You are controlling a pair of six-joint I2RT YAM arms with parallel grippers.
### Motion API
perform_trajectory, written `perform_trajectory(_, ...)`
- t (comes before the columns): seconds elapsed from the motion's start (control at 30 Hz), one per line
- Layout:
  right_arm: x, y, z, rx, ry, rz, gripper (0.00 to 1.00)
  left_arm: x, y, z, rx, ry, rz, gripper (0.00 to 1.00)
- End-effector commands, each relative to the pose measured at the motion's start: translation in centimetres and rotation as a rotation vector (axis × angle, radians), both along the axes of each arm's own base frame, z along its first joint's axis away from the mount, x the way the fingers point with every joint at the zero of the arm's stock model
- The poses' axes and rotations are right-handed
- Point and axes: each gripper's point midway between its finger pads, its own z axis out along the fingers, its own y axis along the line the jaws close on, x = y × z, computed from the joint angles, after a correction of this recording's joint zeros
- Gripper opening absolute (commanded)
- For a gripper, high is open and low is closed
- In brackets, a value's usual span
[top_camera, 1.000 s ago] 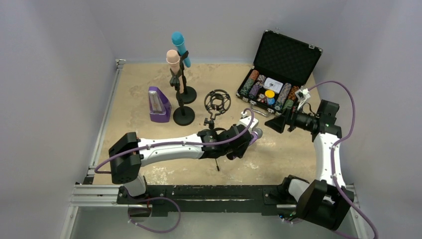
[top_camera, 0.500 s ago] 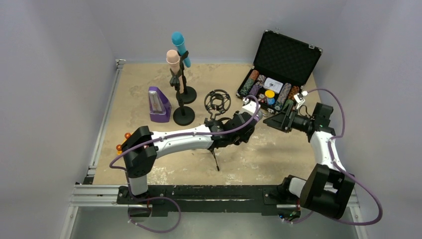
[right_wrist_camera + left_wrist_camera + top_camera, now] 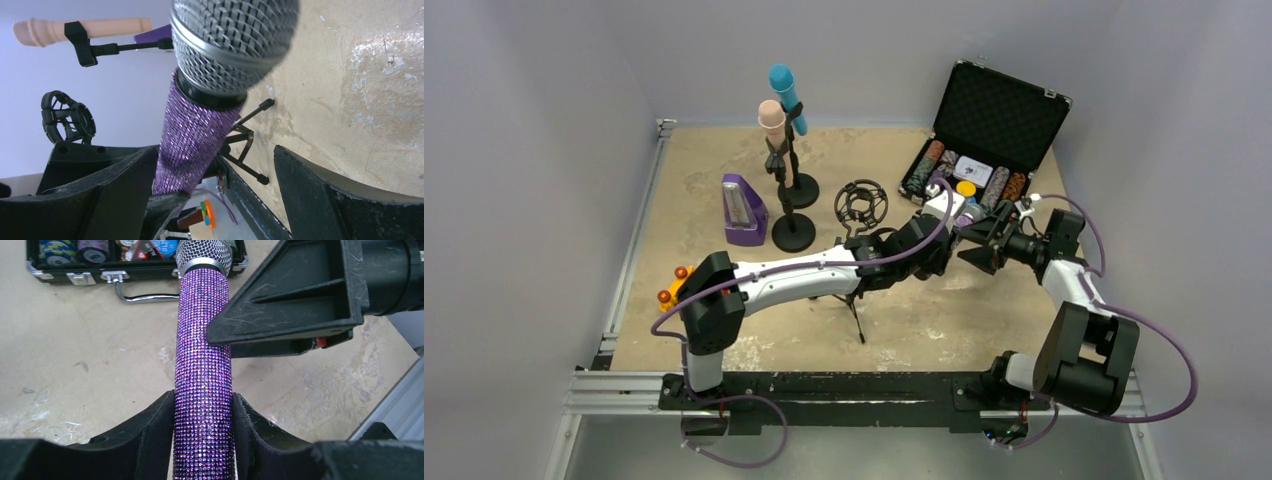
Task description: Attach the microphones to the stand
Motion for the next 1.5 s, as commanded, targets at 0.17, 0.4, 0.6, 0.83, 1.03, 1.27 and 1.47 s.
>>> perform_trajectory(0.17, 0.3, 0.1, 0.3, 0.020, -0.010, -0.020, 0.86, -2.5, -3.3, 3.8, -0.204, 0.010, -0.101, 0.00)
perform_trajectory(0.4, 0.1, 0.3, 1.9, 0.023, -0.134, 0.009, 0.33, -3.3, -2.5, 2.3, -0.189, 0.038, -0.105, 0.00)
perform_trajectory(0.6, -0.3, 0.5, 3.4, -0.043, -0.266, 0.036, 0.00, -5.3, -1.7, 4.2, -0.235, 0.034, -0.201, 0.47)
perform_trajectory(0.83, -1.5, 0.6, 6.9, -0.216, -0.534, 0.138, 0.00, -10.4, 2.4, 7.8, -0.291, 0.016, -0.432, 0.82)
perform_trajectory(1.03, -3.4, 1.2, 9.5, -0.326, -0.782, 0.325, 0.00, -14.3, 8.0, 8.3, -0.310, 0.009, -0.535, 0.85)
perform_trajectory(1.27, -5.6, 2.4, 14.3, -0.431, -1.075, 0.474, 0.00, -16.0, 15.7, 7.5, -0.238, -0.056, -0.505, 0.86)
perform_trajectory(1.47, -5.1, 3.6, 17.1, -0.679, -1.230, 0.509, 0.00, -14.4, 21.3, 7.0, -0.174, -0.167, -0.357, 0.89)
